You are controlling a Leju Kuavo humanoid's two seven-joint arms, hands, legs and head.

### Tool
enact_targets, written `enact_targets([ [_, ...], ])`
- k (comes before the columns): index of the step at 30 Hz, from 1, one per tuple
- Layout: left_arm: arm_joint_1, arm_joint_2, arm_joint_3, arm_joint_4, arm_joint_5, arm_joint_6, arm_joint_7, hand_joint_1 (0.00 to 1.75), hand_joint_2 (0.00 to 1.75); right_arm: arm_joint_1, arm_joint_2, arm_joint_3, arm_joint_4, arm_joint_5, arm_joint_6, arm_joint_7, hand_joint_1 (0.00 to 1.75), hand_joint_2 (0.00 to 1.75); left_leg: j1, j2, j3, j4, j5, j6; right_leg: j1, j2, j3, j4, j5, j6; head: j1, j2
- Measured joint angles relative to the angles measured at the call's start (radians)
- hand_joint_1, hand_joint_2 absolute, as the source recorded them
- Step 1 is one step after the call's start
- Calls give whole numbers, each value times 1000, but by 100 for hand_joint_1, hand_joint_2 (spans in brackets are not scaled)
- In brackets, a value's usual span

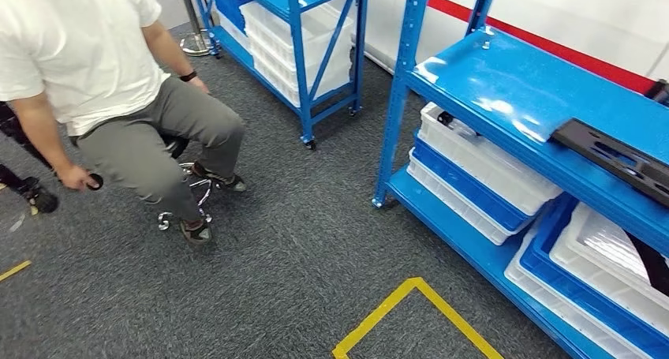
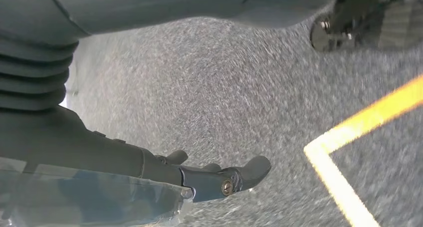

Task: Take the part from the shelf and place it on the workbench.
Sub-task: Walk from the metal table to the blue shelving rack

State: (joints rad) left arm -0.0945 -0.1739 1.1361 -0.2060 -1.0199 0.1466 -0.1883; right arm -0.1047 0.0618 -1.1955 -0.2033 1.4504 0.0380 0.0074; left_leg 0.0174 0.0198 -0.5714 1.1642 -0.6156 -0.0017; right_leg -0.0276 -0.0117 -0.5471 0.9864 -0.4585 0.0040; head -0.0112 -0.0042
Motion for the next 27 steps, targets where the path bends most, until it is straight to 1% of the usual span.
enact_targets([
  [1, 2, 0, -1, 0, -3, -5, -3, 0, 175, 0, 0, 0, 0, -3, -2, 2, 0, 0, 0, -13, -32, 65, -28, 0, 3, 16, -2, 0, 1, -2, -2, 0],
  [2, 4, 1, -2, 0, -6, -10, -7, 0, 175, 1, 0, 0, 0, -6, -4, 4, 0, 0, 0, -18, -54, 109, -38, 0, 5, 32, -3, 1, 1, -3, -2, 0],
  [3, 5, 1, -4, 0, -8, -14, -16, 0, 175, 3, 0, 0, 0, -9, -5, 6, 0, 0, 1, -20, -62, 116, -27, 1, 6, 48, -2, 2, 2, -3, -3, 0],
  [4, 6, 2, -6, 0, -10, -16, -30, 0, 175, 5, 0, 0, 0, -11, -7, 7, 0, 0, 2, -23, -50, 82, 4, 3, 7, 64, -1, 3, 2, -3, -3, 0],
  [5, 6, 2, -9, 0, -11, -17, -48, 0, 175, 7, 0, -1, 0, -14, -9, 8, 0, 0, 4, -34, -24, 20, 46, 4, 7, 79, -1, 6, 2, -2, -3, 0],
  [6, 6, 3, -11, 0, -11, -18, -68, 0, 175, 7, 1, -1, 0, -16, -12, 9, 0, 0, 7, -62, 5, -49, 80, 5, 8, 94, -2, 9, 2, -1, -4, 0],
  [7, 6, 4, -12, 0, -11, -18, -89, 0, 175, 6, 2, -1, 0, -19, -15, 9, 0, 0, 10, -85, 27, -103, 104, 7, 9, 107, -5, 12, 2, 3, -4, 0],
  [8, 6, 4, -13, 0, -11, -15, -110, 0, 175, 5, 2, -1, 0, -22, -17, 9, 0, 0, 10, -102, 38, -134, 113, 9, 11, 118, -11, 14, 4, 8, -3, 0],
  [9, 6, 4, -14, 0, -11, -9, -132, 0, 175, 5, 3, -2, 0, -25, -18, 9, 0, 0, 8, -110, 40, -144, 113, 12, 12, 129, -18, 13, 8, 15, -3, 0],
  [10, 5, 3, -16, 0, -12, 2, -157, 0, 175, 7, 3, -3, 0, -29, -20, 9, 0, 0, 4, -97, 38, -146, 116, 18, 12, 140, -26, 10, 12, 24, -2, 0],
  [11, 5, 1, -19, 0, -15, 15, -182, 0, 175, 9, 2, -5, 0, -32, -20, 9, 0, 0, 3, -85, 38, -150, 121, 26, 12, 145, -32, 10, 15, 31, 0, 0],
  [12, 5, 0, -23, 0, -20, 31, -205, 0, 175, 10, 2, -7, 0, -35, -21, 9, 0, 0, 2, -73, 39, -157, 127, 35, 12, 132, -39, 17, 12, 35, 2, 0],
  [13, 5, -1, -28, -1, -24, 54, -227, 0, 175, 11, 2, -9, 0, -38, -21, 9, 0, 0, 3, -58, 40, -163, 132, 43, 14, 106, -54, 42, -3, 35, 6, 0],
  [14, 6, -3, -33, -1, -27, 84, -248, 0, 175, 10, 2, -10, 0, -40, -22, 10, 0, 0, 2, -42, 40, -168, 136, 49, 15, 75, -77, 90, -29, 33, 12, 0],
  [15, 7, -4, -37, -1, -29, 115, -263, 0, 175, 9, 4, -11, 0, -42, -23, 10, 0, 0, 0, -26, 39, -169, 137, 52, 14, 45, -109, 155, -62, 29, 16, 0],
  [16, 8, -5, -39, -2, -31, 139, -273, 0, 131, 8, 5, -12, 0, -43, -24, 11, 0, 0, -2, -9, 37, -169, 137, 54, 13, 31, -142, 226, -93, 29, 20, 0],
  [17, 8, -6, -41, -2, -34, 149, -277, 0, 87, 8, 6, -14, 0, -44, -25, 12, 0, 0, -3, 8, 36, -169, 137, 54, 12, 26, -166, 280, -113, 32, 22, 0],
  [18, 8, -6, -44, -1, -39, 143, -275, 0, 44, 10, 7, -15, 0, -44, -26, 13, 0, 0, -4, 23, 35, -169, 136, 54, 10, 23, -170, 299, -117, 39, 22, 0],
  [19, 8, -6, -49, -1, -46, 125, -270, 0, 0, 11, 7, -16, 0, -43, -27, 14, 0, 0, -4, 37, 34, -169, 136, 53, 8, 19, -152, 276, -106, 49, 24, 0],
  [20, 8, -6, -54, 0, -54, 103, -265, 0, 0, 12, 6, -16, 0, -42, -28, 15, 0, 0, -3, 50, 35, -168, 135, 51, 5, 7, -113, 215, -85, 59, 25, 0],
  [21, 8, -6, -60, 0, -61, 83, -261, 0, 0, 11, 6, -17, 0, -40, -28, 17, 0, 0, -4, 61, 38, -167, 134, 48, 3, -17, -65, 134, -62, 66, 27, 0],
  [22, 8, -5, -65, 0, -66, 69, -260, 0, 0, 10, 5, -17, 0, -38, -28, 18, 0, 0, -6, 72, 40, -166, 131, 42, 5, -46, -25, 66, -42, 67, 29, 0],
  [23, 9, -4, -69, 0, -67, 64, -262, 0, 0, 7, 5, -17, 0, -37, -28, 19, 0, 0, -8, 82, 45, -165, 128, 35, 8, -66, -1, 23, -30, 61, 28, 0],
  [24, 9, -3, -71, 0, -67, 65, -264, 0, 0, 6, 6, -17, 0, -36, -28, 20, 0, 0, -11, 93, 49, -164, 124, 28, 13, -78, 7, 5, -25, 52, 27, 0],
  [25, 8, -2, -72, 0, -67, 65, -264, 0, 0, 5, 6, -17, 0, -36, -28, 20, 0, 0, -11, 103, 54, -165, 121, 22, 17, -73, 4, 7, -23, 43, 25, 0],
  [26, 7, -2, -74, 0, -67, 65, -262, 0, 0, 5, 5, -17, 0, -36, -28, 21, 0, 0, -9, 109, 59, -165, 118, 15, 14, -59, 3, 7, -22, 34, 22, 0],
  [27, 6, -1, -75, 0, -67, 64, -258, 0, 0, 6, 6, -17, 0, -36, -28, 21, 0, 0, -6, 97, 60, -158, 109, 8, 9, -47, 5, 6, -20, 27, 19, 0],
])
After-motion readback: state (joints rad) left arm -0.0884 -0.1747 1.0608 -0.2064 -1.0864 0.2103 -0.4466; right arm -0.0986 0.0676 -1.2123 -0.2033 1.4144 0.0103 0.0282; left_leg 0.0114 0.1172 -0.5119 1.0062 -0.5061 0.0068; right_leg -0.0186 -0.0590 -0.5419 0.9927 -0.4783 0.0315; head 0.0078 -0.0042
